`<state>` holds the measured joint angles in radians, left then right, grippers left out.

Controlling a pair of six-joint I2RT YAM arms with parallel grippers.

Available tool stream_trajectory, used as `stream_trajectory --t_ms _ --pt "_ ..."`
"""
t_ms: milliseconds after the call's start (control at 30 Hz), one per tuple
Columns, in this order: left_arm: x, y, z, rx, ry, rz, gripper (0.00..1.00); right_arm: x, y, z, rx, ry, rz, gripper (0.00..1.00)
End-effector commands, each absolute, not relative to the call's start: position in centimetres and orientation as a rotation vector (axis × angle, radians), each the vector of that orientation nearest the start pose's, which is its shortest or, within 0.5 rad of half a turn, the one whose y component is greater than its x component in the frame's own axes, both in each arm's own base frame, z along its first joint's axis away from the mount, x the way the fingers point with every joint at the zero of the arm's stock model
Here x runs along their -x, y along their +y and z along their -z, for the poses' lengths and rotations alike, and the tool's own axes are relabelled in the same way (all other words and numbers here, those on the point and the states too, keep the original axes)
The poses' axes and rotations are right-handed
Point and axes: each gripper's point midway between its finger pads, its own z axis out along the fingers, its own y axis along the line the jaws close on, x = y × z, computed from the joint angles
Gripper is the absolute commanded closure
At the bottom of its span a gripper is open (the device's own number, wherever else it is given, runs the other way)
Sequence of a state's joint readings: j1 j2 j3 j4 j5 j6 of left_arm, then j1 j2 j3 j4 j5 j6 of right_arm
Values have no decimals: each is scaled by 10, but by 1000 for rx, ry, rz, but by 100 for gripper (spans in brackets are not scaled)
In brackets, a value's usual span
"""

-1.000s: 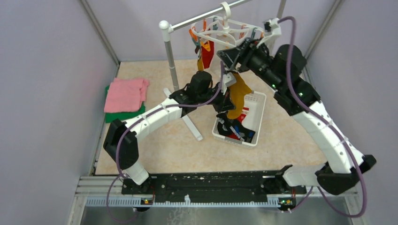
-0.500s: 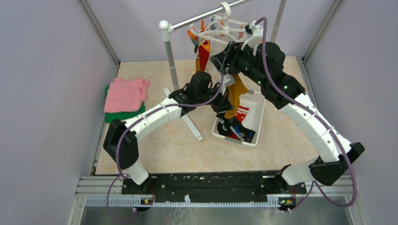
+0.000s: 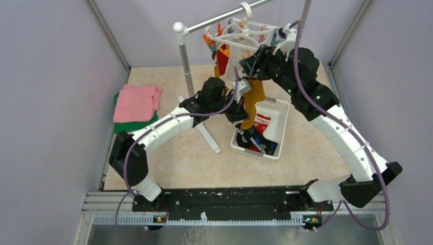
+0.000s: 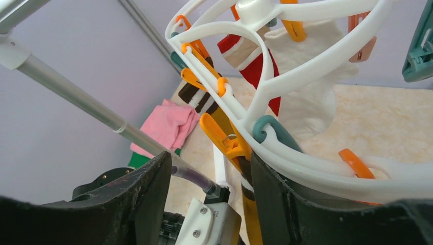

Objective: Remove the socks clipped to the hanger

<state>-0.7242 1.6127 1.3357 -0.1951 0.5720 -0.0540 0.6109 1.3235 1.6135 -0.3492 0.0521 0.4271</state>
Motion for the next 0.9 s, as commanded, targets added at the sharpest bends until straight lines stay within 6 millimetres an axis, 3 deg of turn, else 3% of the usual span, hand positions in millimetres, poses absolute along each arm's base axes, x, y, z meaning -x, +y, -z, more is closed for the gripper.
stream_trajectory --t_ms 0,300,533,867 --pt "-272 -379 -255 -1063 1780 1095 100 -335 241 -470 93 1596 -776 42" --pt "-271 -383 -260 -1068 1761 1115 100 -348 249 -471 101 1581 -766 42" --pt "-263 -387 -262 -1086 1750 1138 100 -363 251 -471 91 1537 -737 50" --pt "-259 -387 -264 -1095 1743 1146 100 -373 248 -466 118 1528 -655 43"
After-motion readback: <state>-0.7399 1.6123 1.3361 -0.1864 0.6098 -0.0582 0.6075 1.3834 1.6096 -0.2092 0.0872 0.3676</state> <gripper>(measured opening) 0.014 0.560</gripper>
